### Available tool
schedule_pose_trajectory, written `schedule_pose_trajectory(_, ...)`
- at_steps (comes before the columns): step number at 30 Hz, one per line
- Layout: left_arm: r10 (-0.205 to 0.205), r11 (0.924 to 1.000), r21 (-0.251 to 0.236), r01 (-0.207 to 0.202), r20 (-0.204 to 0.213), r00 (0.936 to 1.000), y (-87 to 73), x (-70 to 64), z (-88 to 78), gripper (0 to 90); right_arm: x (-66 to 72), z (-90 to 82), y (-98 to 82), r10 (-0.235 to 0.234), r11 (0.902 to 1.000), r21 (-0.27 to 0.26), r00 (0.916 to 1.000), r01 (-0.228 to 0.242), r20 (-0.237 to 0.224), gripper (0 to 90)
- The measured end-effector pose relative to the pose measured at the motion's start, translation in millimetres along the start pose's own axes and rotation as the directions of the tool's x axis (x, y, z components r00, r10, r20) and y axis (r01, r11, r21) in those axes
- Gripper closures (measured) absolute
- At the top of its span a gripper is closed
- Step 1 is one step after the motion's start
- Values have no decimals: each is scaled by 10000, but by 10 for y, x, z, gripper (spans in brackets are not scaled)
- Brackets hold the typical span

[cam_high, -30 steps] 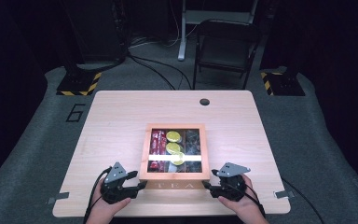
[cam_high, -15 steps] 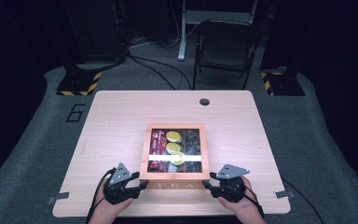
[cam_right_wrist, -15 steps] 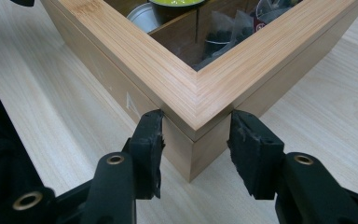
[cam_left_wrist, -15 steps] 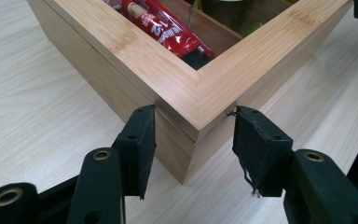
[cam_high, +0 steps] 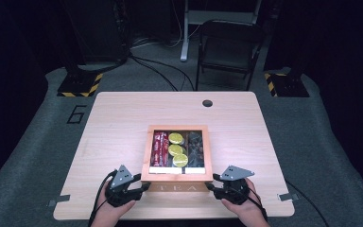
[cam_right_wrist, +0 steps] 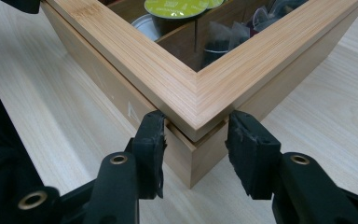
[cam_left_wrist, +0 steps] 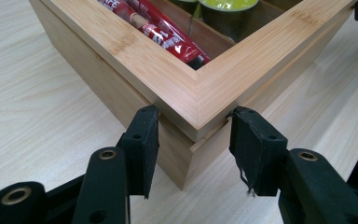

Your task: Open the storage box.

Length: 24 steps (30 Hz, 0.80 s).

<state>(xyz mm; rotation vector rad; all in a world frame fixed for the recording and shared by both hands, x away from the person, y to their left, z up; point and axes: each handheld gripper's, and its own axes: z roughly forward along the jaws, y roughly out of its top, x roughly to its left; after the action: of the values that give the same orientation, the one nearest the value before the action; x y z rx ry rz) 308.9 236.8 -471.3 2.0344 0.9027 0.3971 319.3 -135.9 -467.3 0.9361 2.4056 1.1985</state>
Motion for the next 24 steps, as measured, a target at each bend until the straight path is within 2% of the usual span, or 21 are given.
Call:
schedule_pose_trajectory(3, -165, 9997, -185, 165, 17, 9999, 15, -6, 2, 520, 7, -15, 20, 145, 9998, -128, 9999, -144, 36, 561)
schedule_pose_trajectory(4, -55, 9998, -173, 55, -6, 10000, 30, 3, -8, 520, -1, -22, 28, 40, 9999, -129, 10000, -39, 55, 561)
schedule_pose_trajectory(10, -147, 9986, -510, 134, -262, 9995, 104, -19, -65, 512, 1, -80, 107, 391, 9985, -398, 9992, -387, 103, 561)
schedule_pose_trajectory(13, -31, 9989, -459, 17, -290, 9996, 147, -4, -96, 513, -10, -102, 143, 367, 9986, -388, 9993, -364, 89, 560)
schedule_pose_trajectory(15, -137, 9988, -479, 125, -250, 9996, 175, 0, -114, 512, -16, -118, 172, 295, 9987, -415, 9994, -288, 155, 548)
schedule_pose_trajectory(16, -32, 9991, -429, 21, -241, 9997, 193, 13, -131, 511, -9, -125, 184, 415, 9981, -468, 9989, -405, 209, 547)
schedule_pose_trajectory(20, -159, 9986, -503, 148, -219, 9996, 263, 26, -166, 510, -16, -177, 264, 256, 9985, -494, 9991, -240, 328, 538)
schedule_pose_trajectory(24, -103, 9972, -739, 70, -435, 9990, 349, 31, -210, 509, -33, -211, 348, 140, 9976, -682, 9989, -110, 438, 528)
